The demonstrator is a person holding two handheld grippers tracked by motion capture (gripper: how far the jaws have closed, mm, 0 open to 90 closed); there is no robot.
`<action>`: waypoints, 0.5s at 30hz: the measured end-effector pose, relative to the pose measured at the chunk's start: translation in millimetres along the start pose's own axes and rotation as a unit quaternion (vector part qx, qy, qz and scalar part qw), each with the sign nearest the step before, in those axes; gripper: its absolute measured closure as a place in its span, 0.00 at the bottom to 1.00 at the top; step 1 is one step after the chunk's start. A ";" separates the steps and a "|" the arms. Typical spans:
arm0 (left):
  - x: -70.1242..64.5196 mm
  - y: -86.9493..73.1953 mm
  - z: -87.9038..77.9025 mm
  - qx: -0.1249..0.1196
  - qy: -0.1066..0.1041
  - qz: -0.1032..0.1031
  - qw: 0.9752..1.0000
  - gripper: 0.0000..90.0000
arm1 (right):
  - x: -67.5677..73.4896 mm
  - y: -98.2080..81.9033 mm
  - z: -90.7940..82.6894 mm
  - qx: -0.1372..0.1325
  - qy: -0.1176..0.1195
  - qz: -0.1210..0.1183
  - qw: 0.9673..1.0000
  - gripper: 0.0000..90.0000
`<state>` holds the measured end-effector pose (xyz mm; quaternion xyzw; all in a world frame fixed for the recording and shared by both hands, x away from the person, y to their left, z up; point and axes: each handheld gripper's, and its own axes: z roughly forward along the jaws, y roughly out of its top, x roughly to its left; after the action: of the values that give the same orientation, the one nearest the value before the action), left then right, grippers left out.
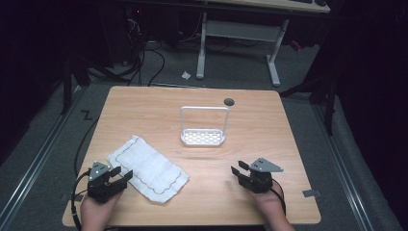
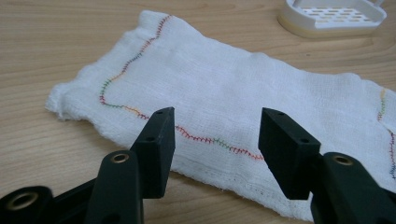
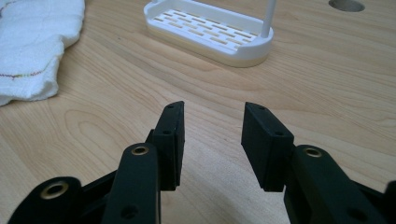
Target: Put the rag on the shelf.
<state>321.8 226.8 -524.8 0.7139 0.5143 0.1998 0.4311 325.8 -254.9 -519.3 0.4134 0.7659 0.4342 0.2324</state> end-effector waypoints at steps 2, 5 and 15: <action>-1.3 -1.1 1.5 0.005 0.001 0.003 1.000 0.51 | -1.2 -0.8 1.3 0.003 0.004 0.003 1.000 0.66; -1.4 -2.0 3.9 0.012 -0.012 -0.003 1.000 0.52 | -1.9 -2.3 0.6 0.007 0.000 0.000 1.000 0.68; -26.5 4.9 26.2 0.029 -0.003 0.023 0.999 1.00 | 7.2 5.4 6.5 0.018 0.006 0.004 1.000 1.00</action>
<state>333.2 191.6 -530.9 0.7381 0.5023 0.1926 0.4072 328.8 -244.3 -518.0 0.4179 0.7731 0.4240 0.2190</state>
